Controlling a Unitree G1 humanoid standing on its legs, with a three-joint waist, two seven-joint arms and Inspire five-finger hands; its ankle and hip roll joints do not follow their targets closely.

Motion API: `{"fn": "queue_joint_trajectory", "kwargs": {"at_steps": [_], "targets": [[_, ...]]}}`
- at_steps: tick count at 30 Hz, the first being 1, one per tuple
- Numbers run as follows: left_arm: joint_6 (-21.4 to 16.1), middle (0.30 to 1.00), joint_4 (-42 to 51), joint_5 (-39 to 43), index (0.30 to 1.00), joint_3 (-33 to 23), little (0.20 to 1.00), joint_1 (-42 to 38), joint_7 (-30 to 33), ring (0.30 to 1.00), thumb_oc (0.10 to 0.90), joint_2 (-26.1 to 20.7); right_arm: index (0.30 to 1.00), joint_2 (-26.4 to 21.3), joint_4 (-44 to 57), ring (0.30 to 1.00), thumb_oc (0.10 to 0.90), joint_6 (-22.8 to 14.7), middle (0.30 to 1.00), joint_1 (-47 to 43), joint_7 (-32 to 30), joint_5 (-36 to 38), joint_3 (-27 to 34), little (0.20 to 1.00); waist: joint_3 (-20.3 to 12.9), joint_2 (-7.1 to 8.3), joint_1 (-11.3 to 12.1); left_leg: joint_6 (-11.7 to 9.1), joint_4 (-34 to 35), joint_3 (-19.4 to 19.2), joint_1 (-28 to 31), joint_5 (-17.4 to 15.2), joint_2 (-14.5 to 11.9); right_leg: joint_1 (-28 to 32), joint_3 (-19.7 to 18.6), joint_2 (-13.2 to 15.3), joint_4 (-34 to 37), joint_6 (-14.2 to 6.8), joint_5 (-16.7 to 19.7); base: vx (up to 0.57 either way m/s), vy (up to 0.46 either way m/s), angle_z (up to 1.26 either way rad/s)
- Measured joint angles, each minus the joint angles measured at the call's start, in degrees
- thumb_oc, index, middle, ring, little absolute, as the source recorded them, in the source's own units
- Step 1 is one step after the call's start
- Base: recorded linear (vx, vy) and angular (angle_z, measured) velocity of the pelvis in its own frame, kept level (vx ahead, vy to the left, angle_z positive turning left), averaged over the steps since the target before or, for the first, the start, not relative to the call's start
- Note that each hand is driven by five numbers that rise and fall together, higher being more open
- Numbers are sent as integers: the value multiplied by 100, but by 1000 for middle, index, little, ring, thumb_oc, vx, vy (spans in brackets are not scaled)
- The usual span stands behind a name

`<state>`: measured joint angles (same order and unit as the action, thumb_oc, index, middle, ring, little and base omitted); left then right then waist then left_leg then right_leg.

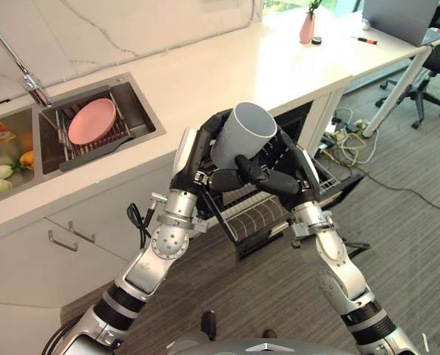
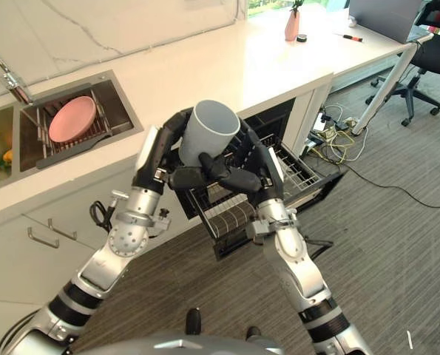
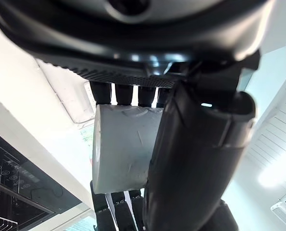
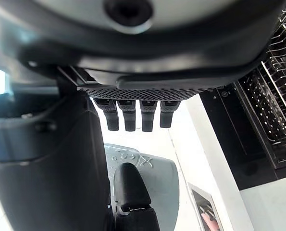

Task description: Place the dishes in the dishwasher.

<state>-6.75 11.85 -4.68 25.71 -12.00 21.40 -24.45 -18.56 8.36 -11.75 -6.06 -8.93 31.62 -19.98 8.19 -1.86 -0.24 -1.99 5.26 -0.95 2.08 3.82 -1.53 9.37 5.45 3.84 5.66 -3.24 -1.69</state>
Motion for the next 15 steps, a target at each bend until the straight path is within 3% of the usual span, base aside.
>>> {"fn": "queue_joint_trajectory", "kwargs": {"at_steps": [12,13,14,15], "targets": [[3,300,-2,459,300,115,300,-1,-667,300,400,-296,900,-381,-59,900,800,-9,900,-6,244,11,-65,900,-69,117,-1,2,0,29,-23,11,5,-10,36,1,0,0,-1,0,-1,0],[3,300,-2,525,300,136,300,-1,-725,300,400,-338,719,-458,-59,719,679,5,719,-10,271,27,-75,719,-71,120,-1,2,0,29,-23,11,7,-11,35,2,0,0,0,0,0,0],[10,300,-2,597,300,166,300,-1,-764,300,400,-354,460,-508,-61,460,507,25,460,-16,289,77,-98,460,-74,125,-4,3,0,29,-23,12,6,-11,35,1,0,0,0,0,0,0],[15,300,-2,658,300,185,300,-1,-765,300,400,-371,373,-522,-64,373,449,33,373,-20,314,134,-99,373,-78,131,-5,2,0,29,-23,13,5,-11,35,-1,0,0,0,0,0,0]]}}
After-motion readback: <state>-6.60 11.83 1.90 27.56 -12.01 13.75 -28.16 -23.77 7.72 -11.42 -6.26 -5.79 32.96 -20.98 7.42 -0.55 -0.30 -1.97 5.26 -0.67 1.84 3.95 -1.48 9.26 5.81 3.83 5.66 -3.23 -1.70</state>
